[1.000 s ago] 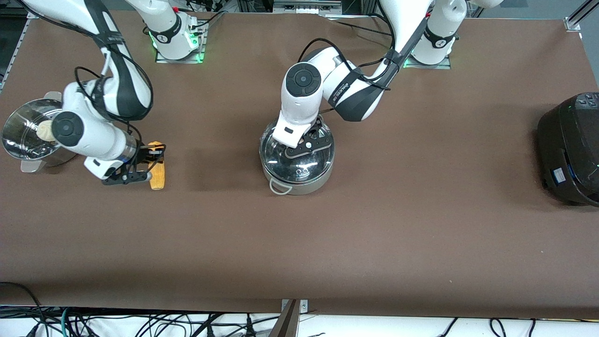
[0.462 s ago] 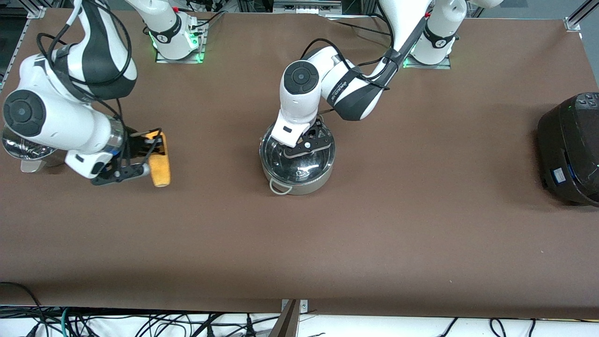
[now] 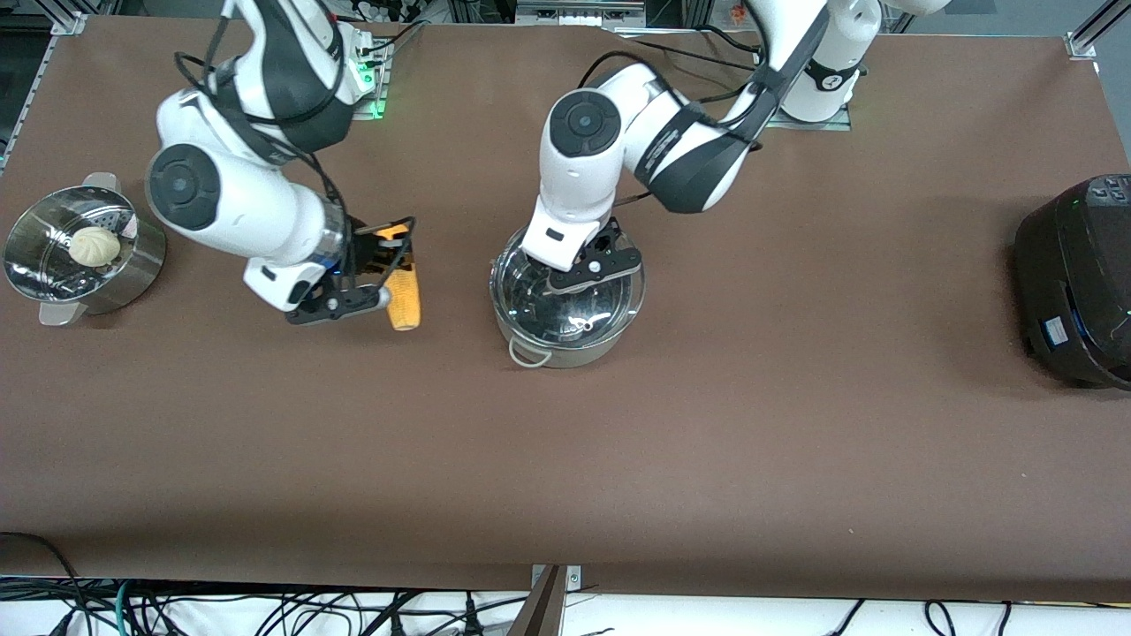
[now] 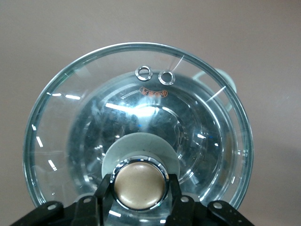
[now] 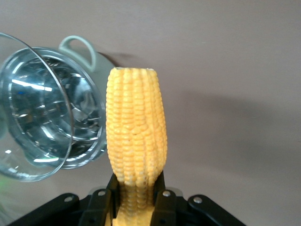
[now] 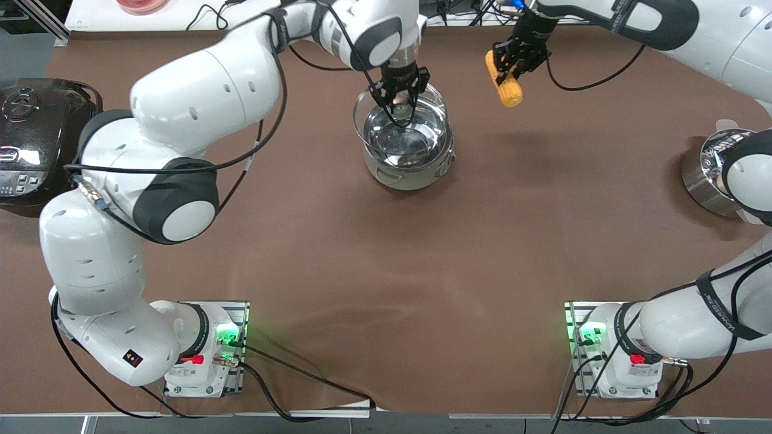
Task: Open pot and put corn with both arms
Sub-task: 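Lift the lid off with the left gripper while the right gripper carries corn over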
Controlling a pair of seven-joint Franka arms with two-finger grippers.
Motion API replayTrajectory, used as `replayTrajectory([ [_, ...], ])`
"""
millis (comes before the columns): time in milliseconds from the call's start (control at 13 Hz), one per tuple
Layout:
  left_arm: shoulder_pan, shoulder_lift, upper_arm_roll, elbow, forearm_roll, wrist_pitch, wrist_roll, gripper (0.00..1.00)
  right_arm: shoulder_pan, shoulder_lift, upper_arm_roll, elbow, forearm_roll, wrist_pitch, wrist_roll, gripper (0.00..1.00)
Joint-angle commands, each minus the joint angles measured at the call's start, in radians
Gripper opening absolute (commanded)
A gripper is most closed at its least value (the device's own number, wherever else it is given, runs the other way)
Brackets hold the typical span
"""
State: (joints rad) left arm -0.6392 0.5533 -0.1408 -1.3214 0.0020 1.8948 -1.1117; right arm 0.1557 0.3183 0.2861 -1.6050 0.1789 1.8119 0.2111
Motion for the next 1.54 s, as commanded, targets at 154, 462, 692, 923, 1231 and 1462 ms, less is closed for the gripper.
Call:
replayTrajectory([
  [154,0.152,-0.229,-0.002,-0.225,0.016,-0.045,0.272,0.0,0.056,0.082,-0.002,0.031,0.115,0.059,0.043,0.0],
  [462,0.387,-0.393,0.001,-0.483,0.016,0.004,0.663,0.0,0.132,0.169,-0.002,0.031,0.249,0.194,0.047,0.0],
  [692,0.47,-0.428,0.122,-0.658,-0.037,0.169,0.983,0.0,0.212,0.258,-0.002,0.031,0.249,0.268,0.047,0.0],
  [923,0.499,-0.408,0.182,-0.832,-0.134,0.384,1.194,0.0,0.254,0.326,-0.002,0.031,0.248,0.38,0.047,0.0],
  [1231,0.501,-0.357,0.182,-1.005,-0.132,0.544,1.201,0.0,0.283,0.364,-0.004,0.033,0.247,0.477,0.044,1.0],
  [1462,0.5,-0.317,0.182,-1.016,-0.132,0.567,1.202,0.09,0.272,0.303,-0.01,0.046,0.232,0.43,0.036,1.0],
])
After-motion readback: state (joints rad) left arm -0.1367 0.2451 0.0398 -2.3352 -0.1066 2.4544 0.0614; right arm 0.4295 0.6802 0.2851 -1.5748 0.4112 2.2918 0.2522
